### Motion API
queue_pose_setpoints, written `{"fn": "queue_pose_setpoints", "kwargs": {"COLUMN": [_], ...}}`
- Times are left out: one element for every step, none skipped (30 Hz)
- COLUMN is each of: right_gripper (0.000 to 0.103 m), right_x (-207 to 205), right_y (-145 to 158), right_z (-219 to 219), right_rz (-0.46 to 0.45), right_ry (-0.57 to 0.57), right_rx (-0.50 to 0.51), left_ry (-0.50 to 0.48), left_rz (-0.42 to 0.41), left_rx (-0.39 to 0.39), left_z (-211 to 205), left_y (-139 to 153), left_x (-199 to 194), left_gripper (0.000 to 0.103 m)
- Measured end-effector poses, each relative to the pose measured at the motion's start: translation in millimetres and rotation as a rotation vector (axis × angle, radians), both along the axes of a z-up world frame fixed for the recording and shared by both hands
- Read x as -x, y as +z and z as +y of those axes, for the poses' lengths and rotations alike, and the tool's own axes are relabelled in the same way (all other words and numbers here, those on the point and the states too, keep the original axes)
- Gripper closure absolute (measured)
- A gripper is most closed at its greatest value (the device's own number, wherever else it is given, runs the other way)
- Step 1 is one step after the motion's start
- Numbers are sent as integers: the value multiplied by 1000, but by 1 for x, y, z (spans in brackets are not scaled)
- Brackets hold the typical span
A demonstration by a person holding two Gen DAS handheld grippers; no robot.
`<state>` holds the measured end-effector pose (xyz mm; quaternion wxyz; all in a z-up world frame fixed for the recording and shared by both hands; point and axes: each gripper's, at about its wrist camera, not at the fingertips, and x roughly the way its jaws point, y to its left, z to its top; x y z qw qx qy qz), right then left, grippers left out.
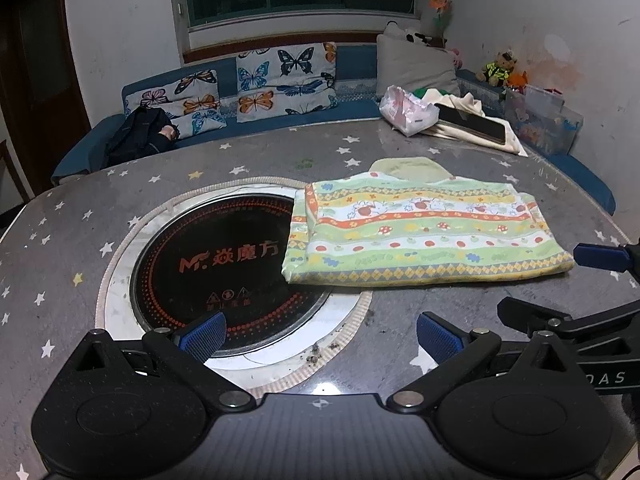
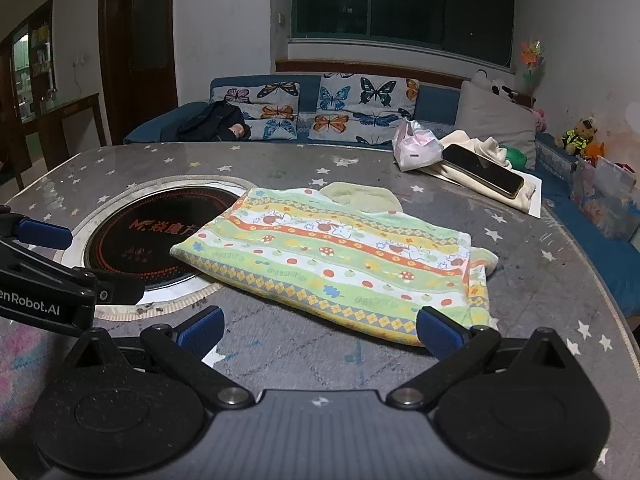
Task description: Fold clothes
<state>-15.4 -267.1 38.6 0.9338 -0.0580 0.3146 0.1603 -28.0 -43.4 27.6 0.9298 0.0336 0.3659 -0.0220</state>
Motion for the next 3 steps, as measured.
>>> {"fn": "queue_pose_setpoints", "kwargs": {"right_gripper": [0,0,0], "right_x": [0,1,1], "right_y": [1,1,2], "right_z": [0,0,0], "right_rz": [-2,-5,-7], "right_ry": [0,0,-1], "right_rx": [-1,-1,-1], "left_ry": [0,-2,-3], "left_rz": [-3,-5,-7], "left_rx": [0,0,0], "left_z": [0,0,-1], "left_y": [1,2,2], "left_x": [0,0,0], "left_gripper": [0,0,0]}}
